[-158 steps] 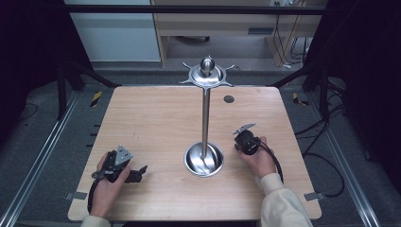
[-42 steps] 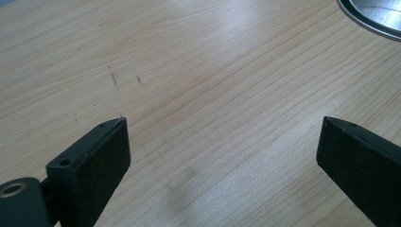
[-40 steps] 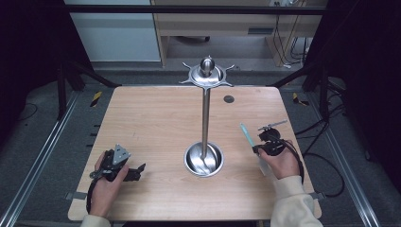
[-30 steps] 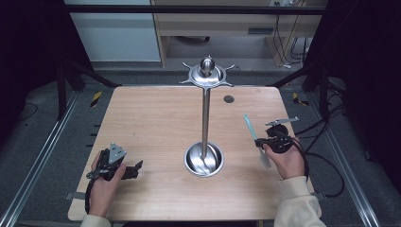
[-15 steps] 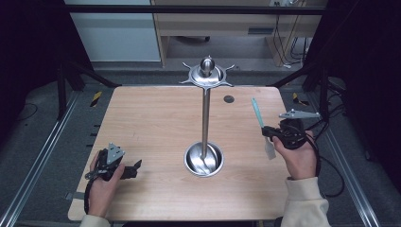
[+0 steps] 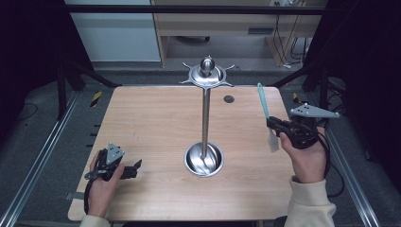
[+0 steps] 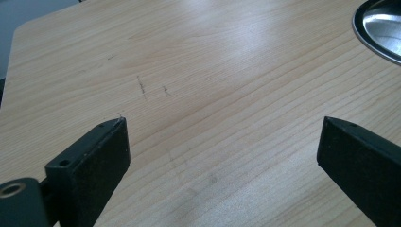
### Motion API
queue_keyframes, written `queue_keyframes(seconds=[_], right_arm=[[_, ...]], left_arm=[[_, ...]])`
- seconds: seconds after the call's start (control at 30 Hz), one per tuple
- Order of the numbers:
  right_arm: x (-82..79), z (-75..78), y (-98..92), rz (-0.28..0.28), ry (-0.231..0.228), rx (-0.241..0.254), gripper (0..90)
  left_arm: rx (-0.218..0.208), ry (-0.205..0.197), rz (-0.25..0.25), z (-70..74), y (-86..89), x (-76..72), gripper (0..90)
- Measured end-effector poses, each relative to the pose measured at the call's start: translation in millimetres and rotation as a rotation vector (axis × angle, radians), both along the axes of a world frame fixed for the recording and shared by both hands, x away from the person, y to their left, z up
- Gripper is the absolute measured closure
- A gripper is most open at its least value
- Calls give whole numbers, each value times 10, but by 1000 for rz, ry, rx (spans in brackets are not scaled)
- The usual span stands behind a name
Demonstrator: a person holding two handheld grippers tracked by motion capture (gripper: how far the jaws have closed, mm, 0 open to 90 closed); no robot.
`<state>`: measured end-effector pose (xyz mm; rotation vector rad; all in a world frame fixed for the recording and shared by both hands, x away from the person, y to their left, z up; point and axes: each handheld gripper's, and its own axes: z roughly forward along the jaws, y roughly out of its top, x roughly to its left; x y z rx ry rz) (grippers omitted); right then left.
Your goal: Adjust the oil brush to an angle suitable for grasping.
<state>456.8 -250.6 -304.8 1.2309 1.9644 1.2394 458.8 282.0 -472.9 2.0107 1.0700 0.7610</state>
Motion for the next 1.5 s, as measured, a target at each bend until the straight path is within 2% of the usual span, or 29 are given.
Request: queue_keyframes(seconds=[0.07,0.17,0.27,0.33,0.43,0.53,0.67,0.7,0.73,0.8,0.97,1.17,1.3,1.5], right_arm=[[-16,19,13,4,-11,2,827],[-36,26,29,16,-18,-4,827],[-33,49,36,31,-24,27,827],[-49,62,62,35,-29,31,828],[-65,80,91,49,-38,38,827],[-82,95,101,77,-39,74,827],[-100,121,139,87,-51,76,828],[-106,130,147,93,-57,78,828],[-132,157,172,108,-69,85,827],[-175,192,184,136,-75,113,827],[-266,265,225,150,-108,94,827],[-299,300,230,179,-134,128,827],[-298,282,262,215,-131,139,827],[-309,247,311,208,-128,114,827]], left_arm=[[-26,-7,9,19,48,8,24],[-38,-10,31,11,92,20,23],[-30,-9,31,14,101,14,24],[-34,-26,32,20,78,14,24],[-27,-16,21,7,66,21,25],[-38,-20,24,20,72,13,24],[-37,-16,20,14,77,14,22],[-43,-14,21,11,78,20,22],[-77,-8,19,16,89,31,23],[-101,-14,24,25,93,38,23],[-90,-15,21,22,84,57,24],[-79,-14,9,18,62,50,23],[-73,-12,11,11,45,60,25],[-82,-17,-3,19,14,98,25]])
